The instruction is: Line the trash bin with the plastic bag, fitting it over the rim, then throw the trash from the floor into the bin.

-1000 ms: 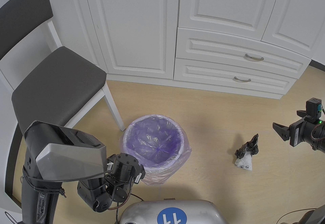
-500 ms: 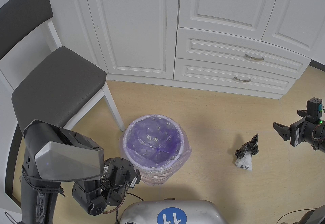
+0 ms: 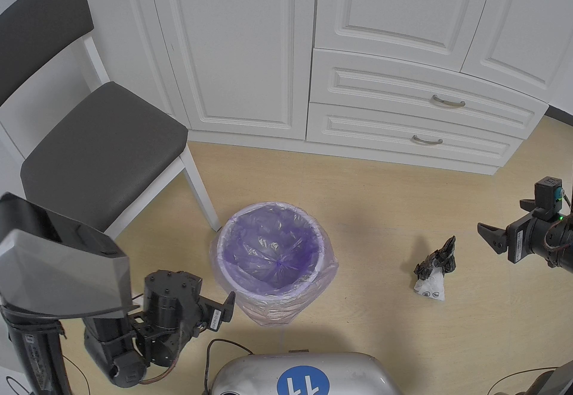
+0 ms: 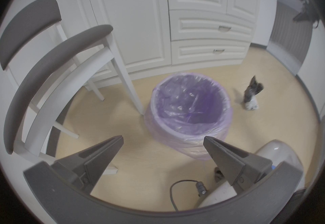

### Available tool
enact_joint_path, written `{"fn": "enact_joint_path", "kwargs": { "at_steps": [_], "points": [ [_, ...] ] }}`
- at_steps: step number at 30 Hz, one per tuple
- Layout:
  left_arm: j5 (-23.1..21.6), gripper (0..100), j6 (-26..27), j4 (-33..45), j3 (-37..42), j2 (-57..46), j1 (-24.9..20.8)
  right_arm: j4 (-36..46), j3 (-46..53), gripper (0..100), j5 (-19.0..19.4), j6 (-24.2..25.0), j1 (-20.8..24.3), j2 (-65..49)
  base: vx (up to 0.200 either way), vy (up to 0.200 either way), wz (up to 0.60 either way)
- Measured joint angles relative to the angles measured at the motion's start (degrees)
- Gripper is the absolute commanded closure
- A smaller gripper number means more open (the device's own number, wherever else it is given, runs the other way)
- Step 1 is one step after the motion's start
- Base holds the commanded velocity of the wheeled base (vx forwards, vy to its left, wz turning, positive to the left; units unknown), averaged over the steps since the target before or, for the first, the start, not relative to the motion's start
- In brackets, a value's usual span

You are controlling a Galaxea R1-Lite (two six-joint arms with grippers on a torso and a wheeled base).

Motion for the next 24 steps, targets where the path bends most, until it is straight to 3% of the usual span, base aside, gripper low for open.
{"fn": "enact_joint_path", "kwargs": {
  "at_steps": [5, 8, 18, 24],
  "points": [
    [-8.5, 0, 0.0, -2.5, 5.7, -7.5, 3.1, 2.0, -0.9, 0, 6.0, -0.2, -4.2, 2.6, 0.0, 0.0, 0.0],
    [-10.7, 0, -0.1, -3.1, 7.7, -12.0, 6.3, 3.4, -2.0, 0, 9.8, -0.3, -8.6, 6.1, 0.0, 0.0, 0.0],
    [-16.0, 0, -2.0, -3.6, 9.9, -19.7, 13.8, 3.0, -7.8, 0, 14.2, -0.2, -17.9, 26.1, 0.0, 0.0, 0.0],
    [-17.9, 0, -2.3, -3.5, 10.4, -22.6, 16.6, -1.9, -12.9, 0, 15.6, 2.2, -21.9, 42.4, 0.0, 0.0, 0.0]
  ]
}}
